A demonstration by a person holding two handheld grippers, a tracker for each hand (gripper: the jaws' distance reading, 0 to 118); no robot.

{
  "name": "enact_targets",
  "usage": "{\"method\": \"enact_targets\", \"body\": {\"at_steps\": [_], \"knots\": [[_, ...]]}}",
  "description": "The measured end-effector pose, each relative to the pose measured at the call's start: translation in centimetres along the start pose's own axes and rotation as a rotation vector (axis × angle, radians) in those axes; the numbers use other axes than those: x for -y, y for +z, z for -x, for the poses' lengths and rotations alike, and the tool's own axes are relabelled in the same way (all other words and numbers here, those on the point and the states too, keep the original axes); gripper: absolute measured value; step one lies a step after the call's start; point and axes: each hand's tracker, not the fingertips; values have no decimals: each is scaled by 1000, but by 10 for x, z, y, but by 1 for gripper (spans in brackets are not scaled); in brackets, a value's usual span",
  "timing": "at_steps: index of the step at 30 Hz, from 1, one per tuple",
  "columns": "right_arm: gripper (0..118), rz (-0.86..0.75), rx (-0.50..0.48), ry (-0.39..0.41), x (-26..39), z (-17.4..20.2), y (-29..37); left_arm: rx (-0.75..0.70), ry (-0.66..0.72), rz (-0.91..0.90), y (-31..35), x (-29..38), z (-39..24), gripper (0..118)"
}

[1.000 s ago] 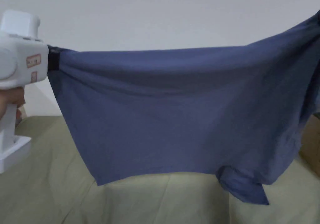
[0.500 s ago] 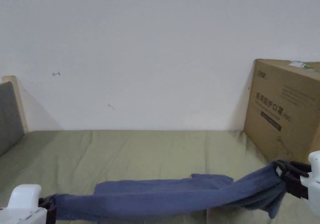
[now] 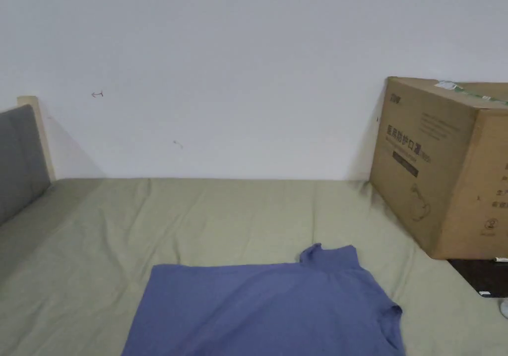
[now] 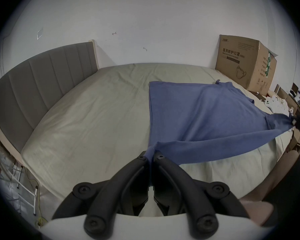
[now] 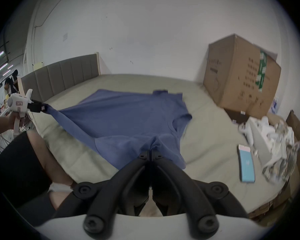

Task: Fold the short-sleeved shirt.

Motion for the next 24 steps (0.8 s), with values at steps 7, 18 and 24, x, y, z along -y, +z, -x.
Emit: {"method": "enact_targets", "body": {"at_steps": [7, 18, 24], "knots": [[8, 95, 75, 66, 53, 8, -16, -5, 1, 43, -5, 23, -1, 30], [57, -123, 127, -195, 58, 26, 96, -21, 145, -166, 122, 52, 2, 43], [0, -99, 156, -248, 68, 41, 107, -20, 156, -114, 125, 83, -6, 0]]}}
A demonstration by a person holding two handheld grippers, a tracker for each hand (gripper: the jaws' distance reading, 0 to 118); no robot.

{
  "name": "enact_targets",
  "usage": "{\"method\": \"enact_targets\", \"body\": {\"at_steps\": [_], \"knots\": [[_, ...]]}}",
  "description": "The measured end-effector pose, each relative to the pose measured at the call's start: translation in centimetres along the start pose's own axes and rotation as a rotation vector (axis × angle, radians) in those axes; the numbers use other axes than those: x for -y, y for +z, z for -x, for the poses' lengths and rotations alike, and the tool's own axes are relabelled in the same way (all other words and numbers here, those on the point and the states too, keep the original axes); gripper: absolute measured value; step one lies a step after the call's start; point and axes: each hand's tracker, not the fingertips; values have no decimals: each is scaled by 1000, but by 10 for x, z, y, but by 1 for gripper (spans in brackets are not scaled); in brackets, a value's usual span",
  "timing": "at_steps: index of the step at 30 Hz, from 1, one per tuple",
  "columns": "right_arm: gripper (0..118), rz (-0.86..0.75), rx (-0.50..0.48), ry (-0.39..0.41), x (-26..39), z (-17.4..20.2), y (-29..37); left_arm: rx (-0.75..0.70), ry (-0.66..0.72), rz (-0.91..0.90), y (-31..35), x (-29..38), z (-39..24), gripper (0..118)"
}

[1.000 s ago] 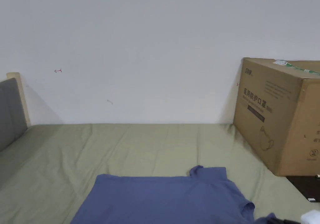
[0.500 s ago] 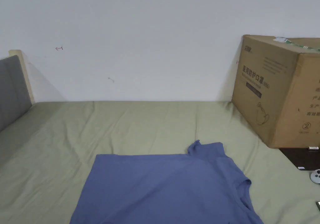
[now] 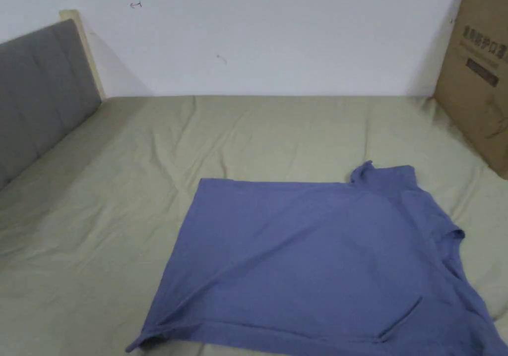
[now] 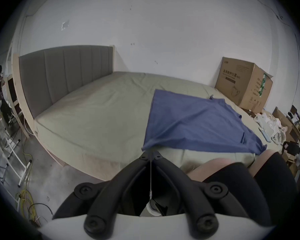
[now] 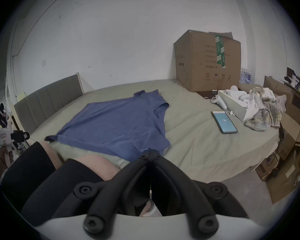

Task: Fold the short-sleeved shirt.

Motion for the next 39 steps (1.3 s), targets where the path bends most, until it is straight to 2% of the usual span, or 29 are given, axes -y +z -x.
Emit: {"method": "enact_targets", "body": {"at_steps": [2, 3, 5, 6, 8, 11, 13, 14, 15, 16, 20, 25, 26, 28, 29, 30, 33, 34, 35, 36, 37, 38, 39], "knots": [[0, 35, -7, 59, -2, 0, -9, -1, -78, 27, -17, 3, -6, 2], [0, 40, -4, 58, -4, 0, -12, -7, -116, 47, -31, 3, -7, 20], [0, 39, -11, 46, -8, 0, -16, -1, -128, 81, -60, 0, -8, 90], [0, 41, -20, 29, -11, 2, -19, 9, -128, 145, -76, -3, -7, 109], [0, 54, -32, 17, -16, 2, -23, 4, -133, 127, -97, -5, -7, 101], [0, 68, -31, 53, -18, 4, -27, -41, -229, 161, -125, -6, -11, 102], [0, 83, -24, 56, -19, 2, -31, -21, -229, 177, -137, -8, -10, 98], [0, 88, -24, 54, -17, 4, -31, -9, -229, 190, -139, -8, -9, 84], [0, 90, -20, 50, -16, 3, -31, -1, -227, 202, -141, -8, -10, 41], [0, 92, -19, 47, -16, 2, -32, 4, -241, 213, -143, -6, -11, 3], [0, 111, -10, 50, -11, -1, -38, 20, -274, 168, -129, -6, -18, 2], [0, 135, 20, 91, -6, 4, -53, 27, -191, 134, -122, -16, -17, 2], [5, 140, 22, 97, 3, 3, -58, 29, -184, 129, -121, -17, -17, 2], [63, 166, 22, 86, 5, -3, -76, 30, -179, 128, -121, -19, -19, 2], [86, 193, 33, 72, 5, -6, -85, 31, -176, 130, -119, -21, -24, 2], [91, 239, 18, 55, 9, -8, -95, 31, -174, 132, -120, -21, -25, 2], [90, 291, 30, 28, 10, -13, -119, 32, -165, 142, -123, -20, -25, 2], [86, 309, 11, 37, 12, -12, -122, 30, -165, 144, -123, -21, -25, 2], [74, 312, -16, 37, 11, -11, -126, 27, -167, 145, -123, -21, -25, 2], [37, 314, -34, 38, 10, -10, -129, 24, -173, 147, -123, -21, -26, 2], [5, 294, -50, 48, 10, -6, -129, 24, -179, 148, -122, -23, -29, 2], [3, 252, -45, 92, 11, 2, -126, 23, -184, 149, -121, -24, -31, 2], [3, 242, 9, 142, 11, 9, -126, 23, -189, 147, -119, -25, -32, 2]]}}
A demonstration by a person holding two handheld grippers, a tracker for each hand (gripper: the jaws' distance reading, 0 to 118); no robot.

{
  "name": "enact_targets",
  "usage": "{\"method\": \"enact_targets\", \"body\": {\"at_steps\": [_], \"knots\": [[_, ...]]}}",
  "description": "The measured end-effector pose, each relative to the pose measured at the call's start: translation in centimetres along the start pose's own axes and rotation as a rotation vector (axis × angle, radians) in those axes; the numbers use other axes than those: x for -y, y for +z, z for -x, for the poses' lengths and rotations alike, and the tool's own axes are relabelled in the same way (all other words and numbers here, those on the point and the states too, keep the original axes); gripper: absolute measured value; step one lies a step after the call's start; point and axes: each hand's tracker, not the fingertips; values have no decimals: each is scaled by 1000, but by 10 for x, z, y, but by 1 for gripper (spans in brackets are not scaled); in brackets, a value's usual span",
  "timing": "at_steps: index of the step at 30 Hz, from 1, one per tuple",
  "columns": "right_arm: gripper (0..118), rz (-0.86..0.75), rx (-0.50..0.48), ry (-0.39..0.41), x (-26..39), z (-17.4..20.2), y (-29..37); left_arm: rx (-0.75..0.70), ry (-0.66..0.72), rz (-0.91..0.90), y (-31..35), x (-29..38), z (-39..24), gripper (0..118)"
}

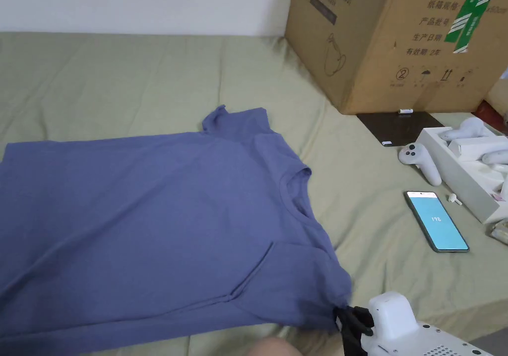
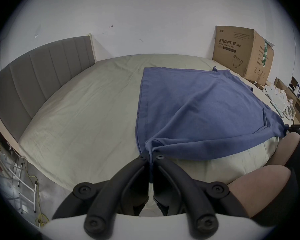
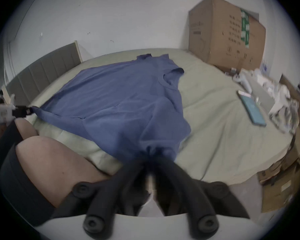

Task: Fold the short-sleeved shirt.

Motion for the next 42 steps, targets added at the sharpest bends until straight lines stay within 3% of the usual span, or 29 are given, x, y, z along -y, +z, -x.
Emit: {"method": "enact_targets", "body": {"at_steps": [1, 9, 13, 17, 25, 27, 28, 29, 30, 31, 32, 33, 34, 38, 40, 41, 42], "knots": [[3, 2, -3, 12, -1, 2, -1, -1, -4, 0, 1, -1, -1, 2], [3, -40, -48, -115, -42, -18, 40, 60, 36, 7, 12, -29, 15, 2], [3, 124, -124, -202, -106, -42, 15, 90, -26, 67, -9, -75, 24, 2], [3, 149, -81, -66, -172, -55, -25, 126, -36, 157, -52, -124, 33, 2], [3, 312, -3, 10, -235, -56, -132, 172, -14, 296, -153, -182, 38, 2], [3, 330, 27, 14, -233, -69, -167, 116, -5, 324, -186, -173, 46, 4], [8, 272, 83, 12, -233, -70, -174, 95, -7, 335, -195, -171, 47, 17], [26, 215, 92, 14, -232, -72, -178, 104, -2, 335, -200, -170, 48, 44], [26, 161, 121, 20, -231, -74, -179, 69, 23, 316, -184, -170, 27, 44], [37, 103, 228, 19, -228, -76, -178, 7, 45, 279, -180, -169, 30, 56], [63, 65, 281, 18, -225, -78, -176, -8, 65, 245, -176, -167, 34, 81], [107, 30, 282, 14, -222, -84, -167, -19, 95, 191, -164, -166, 40, 115], [116, -26, 258, -1, -220, -87, -153, -30, 119, 123, -150, -163, 42, 118], [116, -33, 249, -23, -196, -82, -98, -52, 101, 64, -90, -147, 40, 116], [115, -72, 182, -36, -175, -71, -62, -55, 90, -1, -55, -129, 29, 114], [115, -73, 119, -23, -165, -64, -49, -44, 82, -4, -44, -120, 23, 109], [110, -85, 102, -3, -154, -51, -30, -32, 63, -13, -36, -109, 28, 91]]}}
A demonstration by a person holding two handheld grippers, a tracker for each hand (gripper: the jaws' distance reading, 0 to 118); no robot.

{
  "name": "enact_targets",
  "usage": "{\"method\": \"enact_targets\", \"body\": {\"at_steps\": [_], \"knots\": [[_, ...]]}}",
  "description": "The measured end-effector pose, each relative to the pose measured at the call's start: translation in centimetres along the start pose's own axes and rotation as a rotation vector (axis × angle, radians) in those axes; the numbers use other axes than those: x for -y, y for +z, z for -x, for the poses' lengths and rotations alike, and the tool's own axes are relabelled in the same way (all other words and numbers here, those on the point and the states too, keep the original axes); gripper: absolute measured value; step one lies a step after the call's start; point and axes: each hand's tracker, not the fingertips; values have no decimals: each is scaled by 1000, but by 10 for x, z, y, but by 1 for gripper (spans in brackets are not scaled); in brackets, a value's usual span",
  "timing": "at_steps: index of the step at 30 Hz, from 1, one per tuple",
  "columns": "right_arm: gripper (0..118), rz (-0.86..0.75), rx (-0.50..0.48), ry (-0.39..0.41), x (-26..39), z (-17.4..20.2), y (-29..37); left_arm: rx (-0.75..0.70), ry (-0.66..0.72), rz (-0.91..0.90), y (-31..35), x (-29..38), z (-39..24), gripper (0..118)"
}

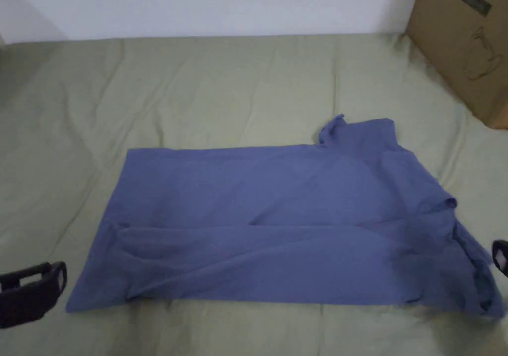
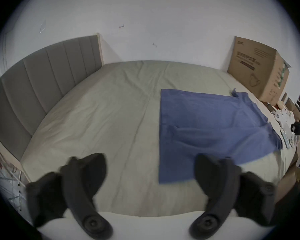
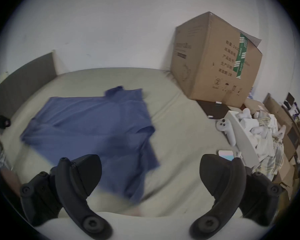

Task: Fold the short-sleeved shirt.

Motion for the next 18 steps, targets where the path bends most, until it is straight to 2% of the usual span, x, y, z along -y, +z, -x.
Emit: {"method": "enact_targets", "body": {"at_steps": [1, 2, 3, 4, 5, 6, 7, 9, 11, 12, 13, 14, 15, 17, 18], "knots": [[97, -32, -24, 26, 10, 11, 21, 1, -12, -16, 12, 12, -7, 65], [64, -63, -33, 43, 19, 16, 35, -12, -12, -21, 19, 20, -13, 31], [0, -70, -51, 71, 29, 24, 48, -17, -10, -23, 24, 30, -18, 6], [0, -89, -70, 94, 39, 31, 63, -28, 13, -36, 25, 37, -16, 7], [0, -64, 60, 103, 32, 41, 69, 1, 38, -40, 27, 41, -16, 5], [0, -76, -34, 60, 33, 42, 78, 36, 50, -28, 23, 46, -17, 0], [0, -88, -78, 23, 34, 45, 86, 34, 51, 7, 12, 48, -16, 0], [0, -74, -43, 14, 41, 53, 81, 70, 58, 23, -5, 47, -13, 0], [0, -52, -50, 10, 38, 56, 81, 57, 52, 21, -26, 42, -13, 0], [0, -44, -53, 0, 36, 56, 82, 57, 49, 46, -44, 37, -12, 11], [0, -30, -63, -8, 37, 58, 72, 36, 64, 55, -58, 34, -10, 44], [0, -29, -64, -6, 34, 60, 72, 19, 78, 67, -70, 31, -9, 85], [0, -30, -66, 0, 30, 62, 72, 22, 83, 109, -87, 28, -7, 111], [0, -27, -77, 18, 26, 63, 66, 31, 101, 177, -109, 28, -4, 100], [0, -27, -79, 27, 23, 63, 65, 37, 111, 176, -116, 29, -5, 100]]}}
